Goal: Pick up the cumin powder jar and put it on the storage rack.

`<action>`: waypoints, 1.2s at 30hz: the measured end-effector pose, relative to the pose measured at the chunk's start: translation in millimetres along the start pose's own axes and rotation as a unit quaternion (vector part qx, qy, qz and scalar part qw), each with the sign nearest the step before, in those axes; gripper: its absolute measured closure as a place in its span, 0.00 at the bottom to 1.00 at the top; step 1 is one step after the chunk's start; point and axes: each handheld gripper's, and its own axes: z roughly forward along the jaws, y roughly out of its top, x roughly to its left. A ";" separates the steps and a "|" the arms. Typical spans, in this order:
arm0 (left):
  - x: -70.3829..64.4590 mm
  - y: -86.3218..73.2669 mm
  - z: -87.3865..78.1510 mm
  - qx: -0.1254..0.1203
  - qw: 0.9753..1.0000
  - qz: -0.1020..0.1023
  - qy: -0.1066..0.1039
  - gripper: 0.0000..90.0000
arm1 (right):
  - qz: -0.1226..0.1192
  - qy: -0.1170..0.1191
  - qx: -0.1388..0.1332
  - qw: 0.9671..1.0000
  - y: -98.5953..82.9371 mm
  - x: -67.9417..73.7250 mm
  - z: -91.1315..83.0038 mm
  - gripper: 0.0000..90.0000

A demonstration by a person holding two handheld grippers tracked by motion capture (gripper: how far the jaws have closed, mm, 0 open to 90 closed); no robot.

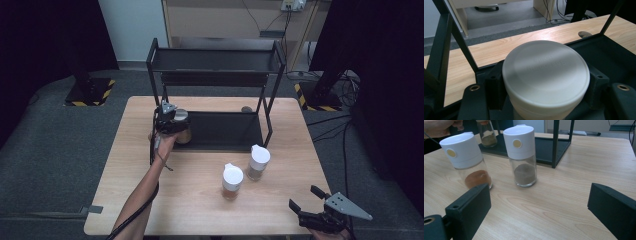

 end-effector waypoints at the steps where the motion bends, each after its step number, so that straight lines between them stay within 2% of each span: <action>1: 0.1 -0.9 0.1 -0.002 1.000 0.000 -0.001 0.36 | 0.001 0.000 0.001 1.000 0.2 0.1 0.0 0.06; 7: -2.1 -3.6 1.0 -0.006 1.000 0.009 -0.001 0.36 | 0.000 0.001 0.001 1.000 0.3 0.1 0.1 0.06; 10: 1.7 -4.3 1.2 -0.007 1.000 0.001 -0.009 0.36 | 0.000 0.001 0.001 1.000 0.3 0.0 0.0 0.06; 11: 6.0 -3.9 1.8 -0.007 1.000 -0.006 -0.021 0.34 | 0.000 0.001 0.001 1.000 0.4 0.1 0.1 0.06; 15: 9.8 0.3 0.6 -0.013 0.999 -0.014 -0.032 0.19 | 0.000 0.001 0.001 1.000 0.3 0.0 0.0 0.06; 19: 5.8 8.5 -3.6 -0.019 0.999 -0.002 -0.030 0.11 | -0.001 0.002 0.001 1.000 0.4 0.1 0.2 0.06; 24: 0.1 21.4 -13.7 -0.024 0.999 0.029 -0.030 0.07 | 0.001 0.002 0.000 1.000 0.3 -0.1 -0.3 0.06; 27: 1.5 30.8 -23.3 -0.025 0.998 0.033 -0.041 0.05 | 0.001 0.002 0.000 1.000 0.1 -0.4 -0.3 0.06; 31: 2.4 38.5 -38.2 -0.042 0.997 0.034 -0.053 0.04 | 0.000 0.003 0.000 1.000 0.3 -0.2 -0.3 0.06; 36: 1.4 48.1 -58.0 -0.052 0.995 0.049 -0.063 0.03 | -0.001 0.003 0.001 1.000 0.5 0.0 -0.2 0.06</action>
